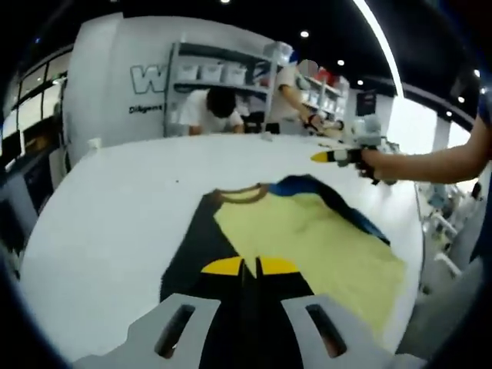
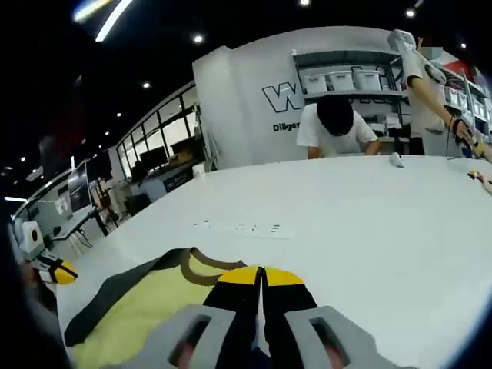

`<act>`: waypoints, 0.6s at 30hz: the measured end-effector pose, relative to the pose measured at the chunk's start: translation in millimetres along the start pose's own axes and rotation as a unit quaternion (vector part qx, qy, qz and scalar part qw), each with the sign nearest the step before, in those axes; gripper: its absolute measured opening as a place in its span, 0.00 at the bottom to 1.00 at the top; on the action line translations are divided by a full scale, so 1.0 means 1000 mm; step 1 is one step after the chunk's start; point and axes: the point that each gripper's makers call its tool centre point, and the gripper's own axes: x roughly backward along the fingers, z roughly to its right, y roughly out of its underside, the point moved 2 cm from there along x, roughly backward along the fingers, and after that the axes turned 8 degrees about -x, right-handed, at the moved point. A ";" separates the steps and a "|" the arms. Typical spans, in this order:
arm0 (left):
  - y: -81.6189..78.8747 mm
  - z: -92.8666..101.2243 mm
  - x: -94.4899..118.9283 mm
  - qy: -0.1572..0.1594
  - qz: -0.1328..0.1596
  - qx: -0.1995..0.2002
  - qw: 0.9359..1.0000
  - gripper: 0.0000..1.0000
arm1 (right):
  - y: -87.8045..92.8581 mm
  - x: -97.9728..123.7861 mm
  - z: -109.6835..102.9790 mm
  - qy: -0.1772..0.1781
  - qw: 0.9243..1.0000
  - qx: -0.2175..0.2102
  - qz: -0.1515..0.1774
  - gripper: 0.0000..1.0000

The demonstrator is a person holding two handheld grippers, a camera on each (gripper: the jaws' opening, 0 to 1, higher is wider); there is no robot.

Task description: Fold the garment on the visible template until the final outline fits inside the template.

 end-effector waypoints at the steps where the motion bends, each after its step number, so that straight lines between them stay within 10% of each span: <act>1: 0.002 0.002 0.006 -0.003 0.001 0.002 1.000 0.04 | 0.001 0.010 0.002 -0.012 1.000 -0.002 -0.003 0.00; 12: 0.035 0.034 0.064 -0.026 -0.012 0.055 0.998 0.22 | 0.036 0.116 0.003 -0.046 0.998 0.038 -0.028 0.09; 18: 0.041 0.053 0.088 -0.040 -0.009 0.078 0.996 0.25 | 0.087 0.195 -0.016 -0.039 0.997 0.050 -0.052 0.10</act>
